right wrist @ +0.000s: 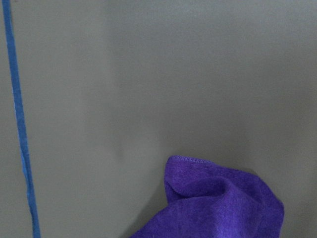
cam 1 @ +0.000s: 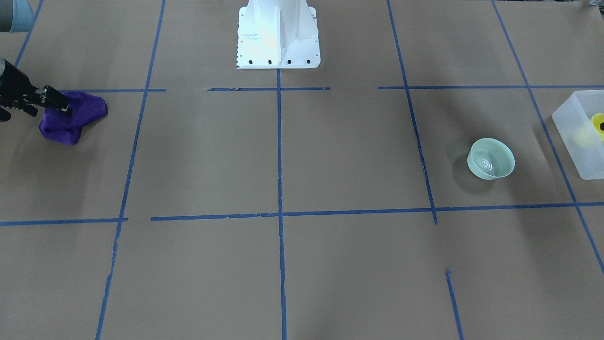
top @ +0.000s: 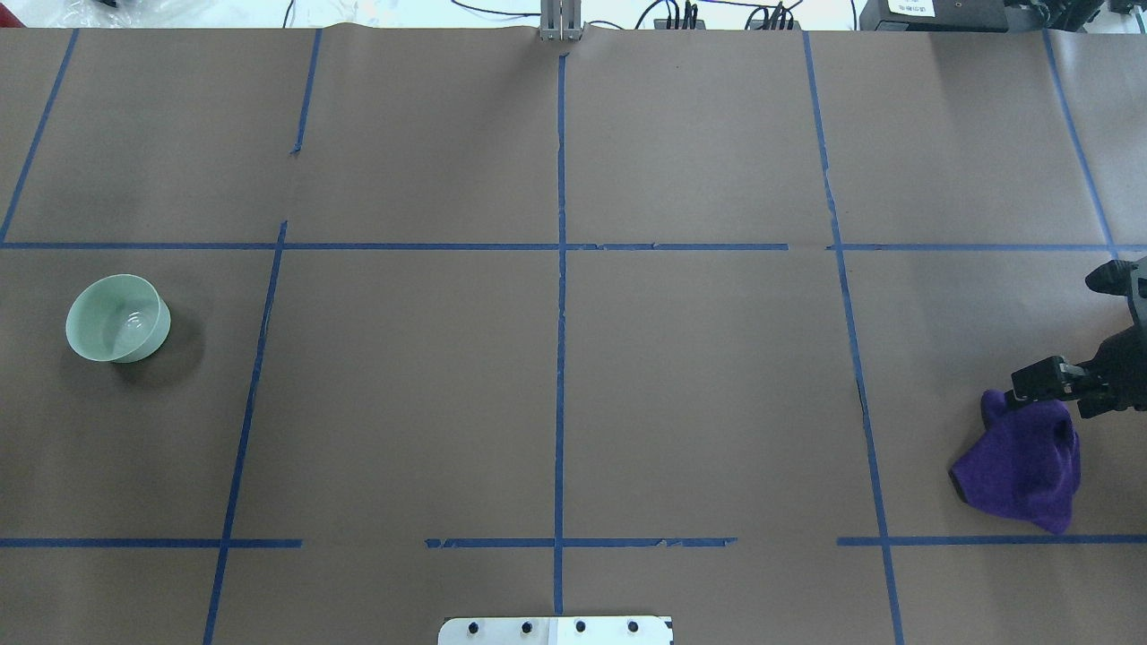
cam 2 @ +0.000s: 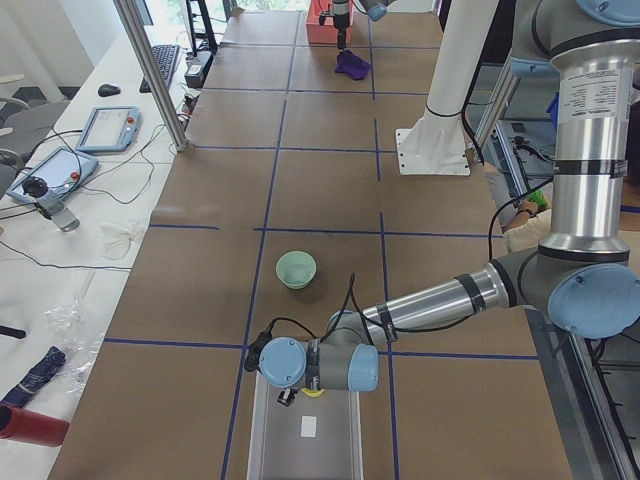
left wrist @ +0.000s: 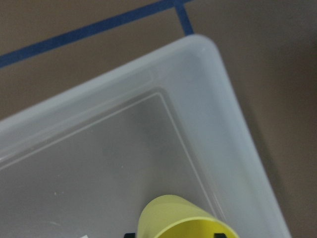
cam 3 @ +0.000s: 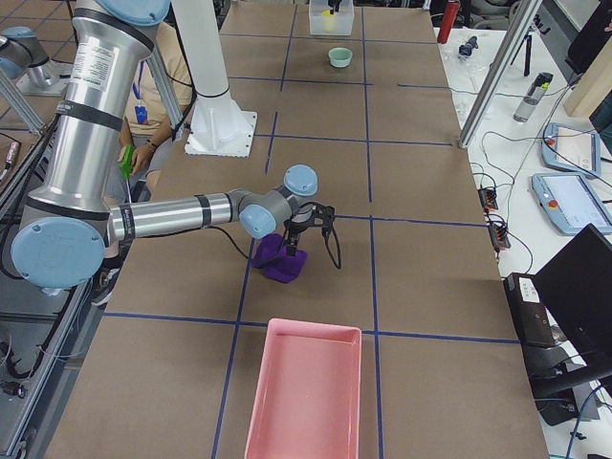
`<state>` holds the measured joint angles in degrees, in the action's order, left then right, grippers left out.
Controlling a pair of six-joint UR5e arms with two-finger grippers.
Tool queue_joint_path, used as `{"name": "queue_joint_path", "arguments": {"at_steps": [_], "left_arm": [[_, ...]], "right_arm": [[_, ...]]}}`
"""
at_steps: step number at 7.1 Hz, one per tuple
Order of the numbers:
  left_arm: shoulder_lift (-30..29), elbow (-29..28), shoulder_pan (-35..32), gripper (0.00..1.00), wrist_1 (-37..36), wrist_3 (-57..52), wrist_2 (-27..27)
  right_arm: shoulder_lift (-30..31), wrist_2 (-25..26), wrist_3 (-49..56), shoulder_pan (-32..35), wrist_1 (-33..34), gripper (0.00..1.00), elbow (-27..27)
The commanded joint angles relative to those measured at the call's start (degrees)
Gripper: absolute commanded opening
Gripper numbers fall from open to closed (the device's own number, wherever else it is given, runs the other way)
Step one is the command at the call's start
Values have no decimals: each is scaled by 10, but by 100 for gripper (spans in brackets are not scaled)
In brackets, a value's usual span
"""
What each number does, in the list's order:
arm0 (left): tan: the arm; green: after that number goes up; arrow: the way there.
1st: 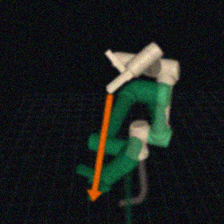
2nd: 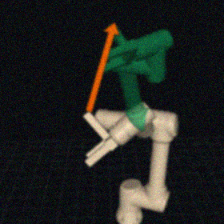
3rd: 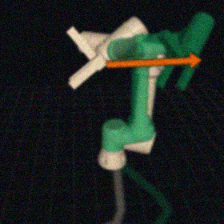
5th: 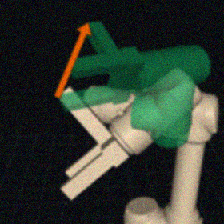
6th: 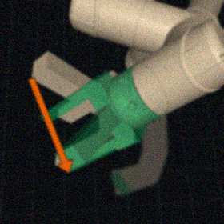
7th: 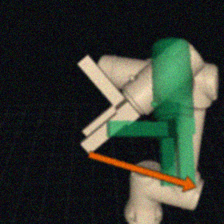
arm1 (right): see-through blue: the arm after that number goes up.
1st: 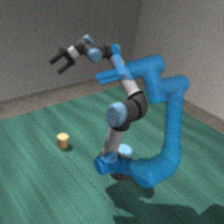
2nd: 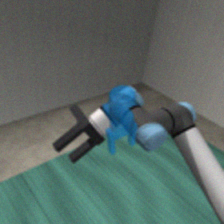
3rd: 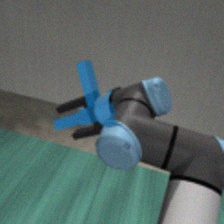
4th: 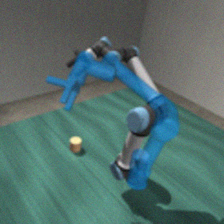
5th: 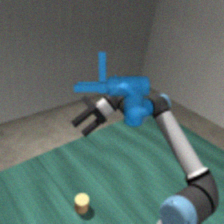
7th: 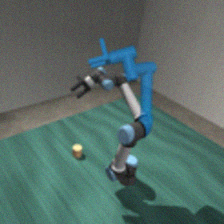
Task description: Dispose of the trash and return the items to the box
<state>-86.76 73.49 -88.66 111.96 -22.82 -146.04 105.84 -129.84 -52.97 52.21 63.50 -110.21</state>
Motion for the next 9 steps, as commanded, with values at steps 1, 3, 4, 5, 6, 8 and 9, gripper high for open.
{"name": "queue_joint_path", "arguments": {"at_steps": [1,3,4,5,6,8,9], "left_arm": [[22,102,-5,99,-3,50,4],[26,196,-4,99,-2,231,43],[21,209,10,99,4,297,66],[19,209,72,99,29,357,67],[19,208,130,99,81,466,70],[15,189,251,99,208,665,138],[-11,158,260,99,213,675,140]], "right_arm": [[-1,31,-12,-31,-2,100,17],[0,31,-13,-30,-3,58,25],[1,31,-4,-30,-2,1,31],[1,24,6,-30,-2,0,30],[0,17,6,-29,-2,0,19],[-2,-34,6,35,7,0,-32],[-17,-91,7,99,7,0,-33]]}}
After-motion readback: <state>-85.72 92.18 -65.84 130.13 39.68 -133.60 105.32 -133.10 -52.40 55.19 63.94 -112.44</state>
